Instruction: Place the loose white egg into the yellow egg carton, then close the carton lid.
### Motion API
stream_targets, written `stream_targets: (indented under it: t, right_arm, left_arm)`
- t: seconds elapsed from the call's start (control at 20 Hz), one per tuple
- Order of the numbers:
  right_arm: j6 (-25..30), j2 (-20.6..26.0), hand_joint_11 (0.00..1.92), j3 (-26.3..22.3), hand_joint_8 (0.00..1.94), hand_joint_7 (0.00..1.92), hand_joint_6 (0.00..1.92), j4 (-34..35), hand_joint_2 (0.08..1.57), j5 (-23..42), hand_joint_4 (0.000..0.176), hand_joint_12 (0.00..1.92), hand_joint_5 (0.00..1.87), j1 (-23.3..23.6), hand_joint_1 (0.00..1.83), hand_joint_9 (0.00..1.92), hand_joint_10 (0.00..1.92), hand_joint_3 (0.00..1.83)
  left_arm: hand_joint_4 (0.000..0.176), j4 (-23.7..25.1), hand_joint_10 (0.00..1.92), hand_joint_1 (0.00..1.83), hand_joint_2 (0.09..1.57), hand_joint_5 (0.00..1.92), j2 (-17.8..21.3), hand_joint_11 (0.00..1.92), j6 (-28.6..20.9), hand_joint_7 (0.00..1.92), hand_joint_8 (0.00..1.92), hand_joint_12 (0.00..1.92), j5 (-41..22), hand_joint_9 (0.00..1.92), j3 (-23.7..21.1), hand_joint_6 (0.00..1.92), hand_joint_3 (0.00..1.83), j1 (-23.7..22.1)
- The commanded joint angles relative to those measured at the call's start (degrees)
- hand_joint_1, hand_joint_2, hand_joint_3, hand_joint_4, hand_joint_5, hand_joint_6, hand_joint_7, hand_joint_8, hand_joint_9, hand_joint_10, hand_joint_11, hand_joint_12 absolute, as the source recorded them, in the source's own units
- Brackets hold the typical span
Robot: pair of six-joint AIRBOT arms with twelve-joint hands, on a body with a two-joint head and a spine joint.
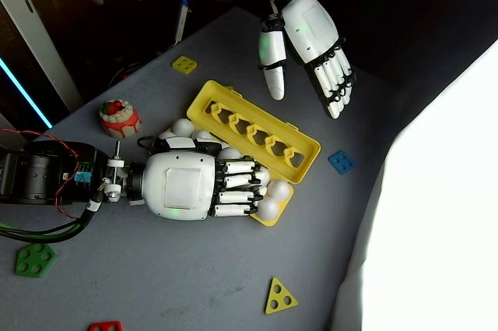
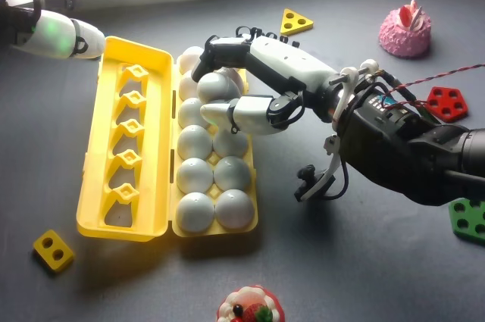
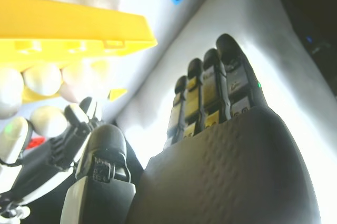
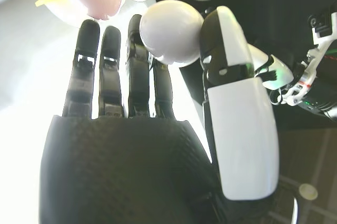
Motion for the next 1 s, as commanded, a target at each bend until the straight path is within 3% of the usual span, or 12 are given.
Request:
stream_targets:
  t: [0.0,0.1,0.15,0.25,0.3,0.35,0.45,0.55,0.6,0.8,0.85,0.95]
  right_arm:
    - [0.68,-0.03,0.00,0.19,0.00,0.51,1.36,-1.06,1.24,5.93,0.000,0.95,0.75,1.14,1.07,0.05,0.66,0.00]
    - [0.70,-0.08,0.00,0.27,0.00,0.50,1.34,-0.47,1.24,5.21,0.000,0.91,0.75,1.44,1.06,0.04,0.67,0.00]
    - [0.71,-0.12,0.00,0.35,0.01,0.51,1.35,0.01,1.24,4.60,0.000,1.01,0.75,1.60,1.05,0.05,0.69,0.00]
    - [0.81,-0.15,0.00,0.42,0.00,0.50,1.43,0.10,1.27,4.22,0.000,1.02,0.69,1.74,0.96,0.02,0.73,0.00]
    - [0.81,-0.15,0.00,0.42,0.01,0.51,1.02,0.13,1.19,4.04,0.000,1.12,0.59,1.86,0.87,0.05,0.72,0.00]
    - [0.81,-0.16,0.00,0.42,0.00,0.50,0.85,0.28,1.18,4.03,0.000,1.17,0.57,1.89,0.86,0.04,0.70,0.00]
    - [0.81,-0.20,0.00,0.42,0.00,0.50,0.76,0.76,1.17,3.95,0.000,1.21,0.58,1.89,0.84,0.05,0.69,0.00]
    - [0.81,-0.25,0.00,0.42,0.00,0.48,0.67,0.80,1.17,3.96,0.000,1.18,0.58,1.89,0.83,0.05,0.66,0.00]
    - [0.81,-0.27,0.00,0.42,0.00,0.46,0.61,0.97,1.17,4.00,0.000,1.07,0.53,1.89,0.78,0.05,0.63,0.00]
    - [0.81,-0.30,0.00,0.43,0.00,0.43,0.57,1.12,1.18,4.40,0.000,0.95,0.39,1.90,0.70,0.03,0.63,0.00]
    - [0.81,-0.30,0.00,0.49,0.00,0.42,0.56,1.12,1.16,4.49,0.000,0.81,0.34,1.91,0.69,0.03,0.60,0.00]
    - [0.81,-0.29,0.00,0.64,0.00,0.39,0.53,1.12,1.15,4.68,0.000,0.80,0.29,1.88,0.69,0.01,0.59,0.00]
  left_arm:
    - [0.011,1.59,0.00,0.00,1.33,0.06,-0.18,0.00,0.11,0.13,0.00,0.48,2.01,0.10,0.41,0.01,0.00,-0.23]
    - [0.009,1.41,0.00,0.00,1.33,0.05,-0.18,0.00,0.11,0.13,0.00,0.48,2.04,0.08,0.45,0.00,0.00,-0.14]
    - [0.009,1.23,0.00,0.00,1.33,0.06,-0.19,0.00,0.11,0.12,0.00,0.44,2.04,0.07,0.49,0.00,0.00,-0.11]
    - [0.007,1.08,0.01,0.00,1.33,0.06,-0.19,0.00,0.11,0.13,0.00,0.44,2.04,0.09,0.51,0.00,0.00,-0.09]
    - [0.009,1.04,0.01,0.00,1.33,0.07,-0.19,0.00,0.11,0.13,0.00,0.44,2.04,0.09,0.51,0.01,0.00,-0.07]
    - [0.012,0.98,0.01,0.00,1.32,0.08,-0.19,0.00,0.11,0.14,0.00,0.47,2.04,0.10,0.51,0.01,0.00,-0.04]
    - [0.010,0.65,0.01,0.00,1.33,0.07,-0.20,0.00,0.11,0.13,0.00,0.50,2.04,0.10,0.54,0.00,0.00,0.03]
    - [0.012,0.51,0.01,0.00,1.33,0.08,-0.22,0.00,0.11,0.14,0.01,0.57,2.04,0.11,0.54,0.00,0.00,0.05]
    - [0.014,0.42,0.01,0.00,1.33,0.07,-0.25,0.00,0.11,0.12,0.00,0.48,2.04,0.08,0.54,0.00,0.00,0.05]
    - [0.008,0.19,0.02,0.00,1.34,0.08,-0.26,0.00,0.11,0.15,0.01,0.53,2.04,0.11,0.55,0.00,0.00,0.09]
    - [0.009,0.16,0.01,0.00,1.34,0.08,-0.26,0.00,0.11,0.14,0.00,0.48,2.05,0.10,0.55,0.00,0.00,0.09]
    - [0.011,0.05,0.00,0.00,1.34,0.08,-0.26,0.00,0.11,0.13,0.00,0.41,2.07,0.10,0.57,0.00,0.00,0.09]
